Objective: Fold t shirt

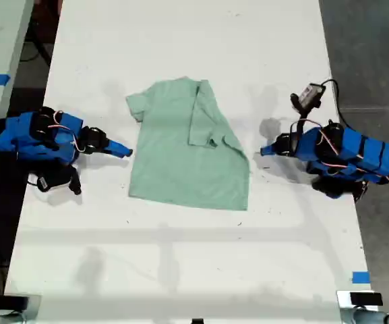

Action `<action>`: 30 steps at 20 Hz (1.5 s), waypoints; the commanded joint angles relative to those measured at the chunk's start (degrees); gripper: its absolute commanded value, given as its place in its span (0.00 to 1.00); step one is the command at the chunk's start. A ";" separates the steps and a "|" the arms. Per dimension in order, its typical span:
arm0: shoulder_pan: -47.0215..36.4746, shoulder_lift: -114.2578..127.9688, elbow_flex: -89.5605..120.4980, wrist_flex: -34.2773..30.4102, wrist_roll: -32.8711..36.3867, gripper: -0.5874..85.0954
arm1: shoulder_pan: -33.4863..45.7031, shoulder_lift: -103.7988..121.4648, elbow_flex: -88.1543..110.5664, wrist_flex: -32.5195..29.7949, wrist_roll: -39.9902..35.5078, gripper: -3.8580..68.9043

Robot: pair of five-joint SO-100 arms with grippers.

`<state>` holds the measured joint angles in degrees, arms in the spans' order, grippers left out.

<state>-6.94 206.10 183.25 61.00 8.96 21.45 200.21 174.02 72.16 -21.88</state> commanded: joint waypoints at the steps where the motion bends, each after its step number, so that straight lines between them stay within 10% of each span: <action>1: -6.94 0.44 1.76 -9.14 1.67 0.01 | -1.67 0.88 2.46 0.62 1.05 0.06; 12: -7.56 0.18 -1.76 -13.45 3.87 0.01 | -1.23 0.88 2.64 0.62 1.49 0.06; 16: -25.66 -39.37 -33.66 -6.94 19.42 0.01 | -0.79 0.88 2.72 0.62 1.49 0.06; 21: -49.92 -79.37 -50.19 -12.39 45.09 0.24 | -0.79 0.88 2.72 0.70 1.49 0.06; 30: -54.23 -105.12 -70.22 -9.49 49.75 0.23 | -1.14 0.88 2.64 0.62 0.88 0.06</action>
<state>-62.75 103.18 117.69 51.15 59.15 20.04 200.21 174.20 72.69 -20.74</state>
